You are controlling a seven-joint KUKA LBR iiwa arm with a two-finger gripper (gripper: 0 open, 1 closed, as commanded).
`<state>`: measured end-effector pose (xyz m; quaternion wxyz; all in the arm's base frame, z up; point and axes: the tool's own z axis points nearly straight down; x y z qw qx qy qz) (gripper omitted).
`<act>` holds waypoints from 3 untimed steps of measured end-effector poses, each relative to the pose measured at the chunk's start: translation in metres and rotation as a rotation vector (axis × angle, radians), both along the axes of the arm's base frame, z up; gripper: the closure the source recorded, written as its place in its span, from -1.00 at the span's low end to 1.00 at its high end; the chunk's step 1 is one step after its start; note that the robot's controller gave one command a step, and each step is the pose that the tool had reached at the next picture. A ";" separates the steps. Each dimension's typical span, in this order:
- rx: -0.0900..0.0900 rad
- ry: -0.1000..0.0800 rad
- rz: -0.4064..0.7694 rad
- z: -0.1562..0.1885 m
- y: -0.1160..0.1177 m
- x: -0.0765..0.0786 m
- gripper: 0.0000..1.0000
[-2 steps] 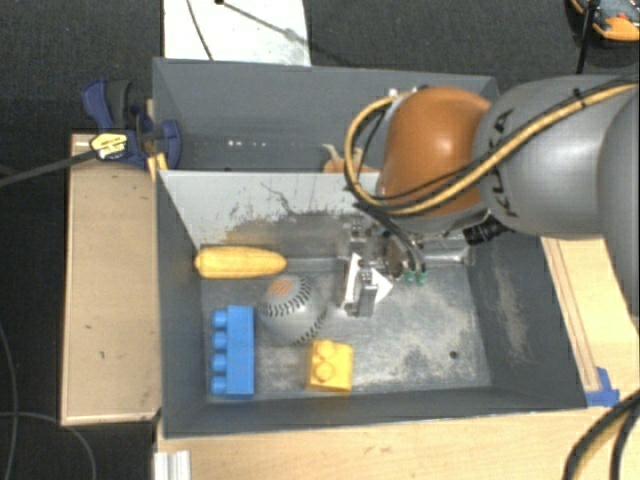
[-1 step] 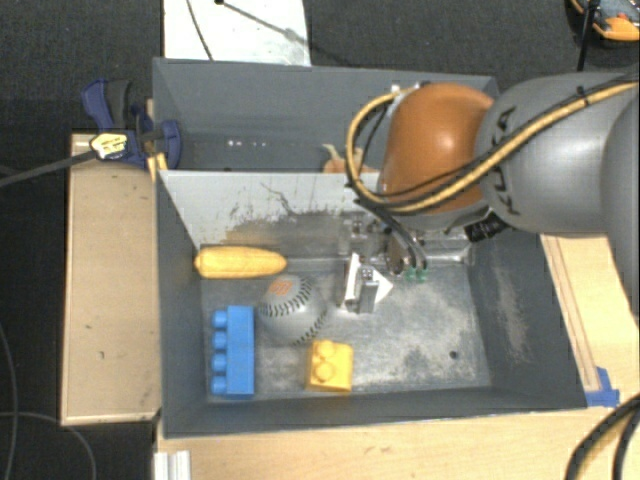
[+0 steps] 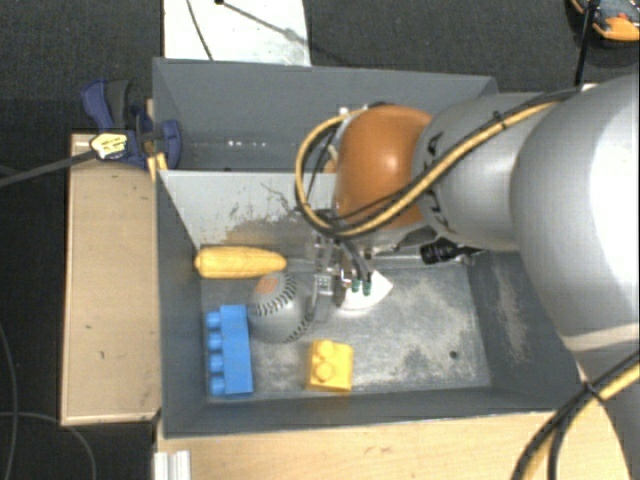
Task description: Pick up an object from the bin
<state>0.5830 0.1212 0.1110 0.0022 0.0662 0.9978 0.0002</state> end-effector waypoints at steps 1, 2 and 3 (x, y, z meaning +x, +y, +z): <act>-0.007 0.004 -0.217 0.005 0.038 -0.025 -1.00; -0.008 0.002 -0.003 0.007 0.047 0.000 -1.00; -0.020 0.017 -0.190 -0.026 0.070 0.009 -1.00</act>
Offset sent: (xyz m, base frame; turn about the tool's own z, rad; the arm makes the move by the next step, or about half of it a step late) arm 0.0088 0.0576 0.0052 -0.0979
